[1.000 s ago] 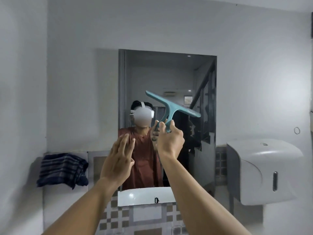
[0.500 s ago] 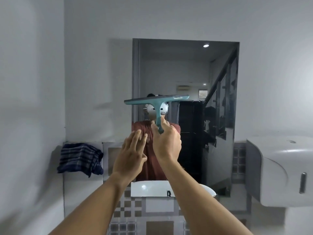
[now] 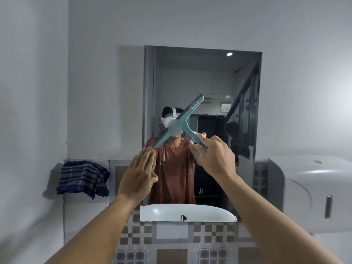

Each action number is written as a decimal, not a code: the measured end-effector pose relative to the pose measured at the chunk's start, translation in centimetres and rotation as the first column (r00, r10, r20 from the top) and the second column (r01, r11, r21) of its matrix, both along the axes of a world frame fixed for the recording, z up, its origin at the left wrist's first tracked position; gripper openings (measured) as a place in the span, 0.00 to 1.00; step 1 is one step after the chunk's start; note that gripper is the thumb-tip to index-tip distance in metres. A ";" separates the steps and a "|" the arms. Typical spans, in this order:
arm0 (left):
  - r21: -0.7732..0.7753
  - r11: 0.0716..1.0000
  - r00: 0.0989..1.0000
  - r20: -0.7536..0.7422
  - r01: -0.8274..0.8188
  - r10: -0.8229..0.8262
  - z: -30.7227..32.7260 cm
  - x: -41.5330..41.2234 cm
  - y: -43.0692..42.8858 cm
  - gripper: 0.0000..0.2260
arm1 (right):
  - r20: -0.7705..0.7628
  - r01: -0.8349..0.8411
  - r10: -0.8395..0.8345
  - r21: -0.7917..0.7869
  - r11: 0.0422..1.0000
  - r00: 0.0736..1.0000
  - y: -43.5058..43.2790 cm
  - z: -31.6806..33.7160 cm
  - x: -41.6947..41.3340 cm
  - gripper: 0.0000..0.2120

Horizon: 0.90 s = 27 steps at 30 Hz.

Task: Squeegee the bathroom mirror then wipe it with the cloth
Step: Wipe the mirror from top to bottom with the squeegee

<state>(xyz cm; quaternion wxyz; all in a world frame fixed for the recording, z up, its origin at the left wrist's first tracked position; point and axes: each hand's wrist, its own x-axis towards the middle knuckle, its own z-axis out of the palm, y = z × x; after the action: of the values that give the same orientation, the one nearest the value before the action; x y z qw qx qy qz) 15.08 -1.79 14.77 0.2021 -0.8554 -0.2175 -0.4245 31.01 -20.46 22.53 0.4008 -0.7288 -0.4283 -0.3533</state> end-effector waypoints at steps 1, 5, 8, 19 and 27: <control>0.003 1.000 1.000 0.005 0.003 -0.003 0.0 0.0 0.0 0.47 | 0.022 0.003 -0.002 -0.027 1.000 1.000 -0.5 0.3 0.3 0.20; 0.002 1.000 1.000 -0.012 -0.013 0.013 0.2 -0.1 -0.1 0.47 | 0.093 0.025 -0.015 -0.111 0.994 0.996 -2.1 1.6 1.2 0.20; 0.034 0.999 1.000 -0.009 -0.019 0.020 0.6 -0.3 -0.1 0.39 | 0.148 0.064 -0.040 -0.163 0.985 0.988 -3.1 2.3 1.9 0.20; 0.104 0.991 0.995 -0.047 -0.082 0.088 10.0 0.3 -0.5 0.40 | 0.247 0.110 -0.059 -0.199 0.974 0.967 -5.3 3.5 4.3 0.19; 0.145 0.981 0.990 -0.033 -0.133 0.139 10.9 0.9 -0.1 0.43 | 0.202 0.148 -0.112 -0.175 0.973 0.973 -7.7 3.2 7.2 0.19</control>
<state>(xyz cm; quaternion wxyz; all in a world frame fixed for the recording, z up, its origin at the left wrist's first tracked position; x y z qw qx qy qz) 15.98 -1.93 25.63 0.2957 -0.8309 -0.2402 -0.4055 38.17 -28.20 25.75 0.2627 -0.7528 -0.4475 -0.4050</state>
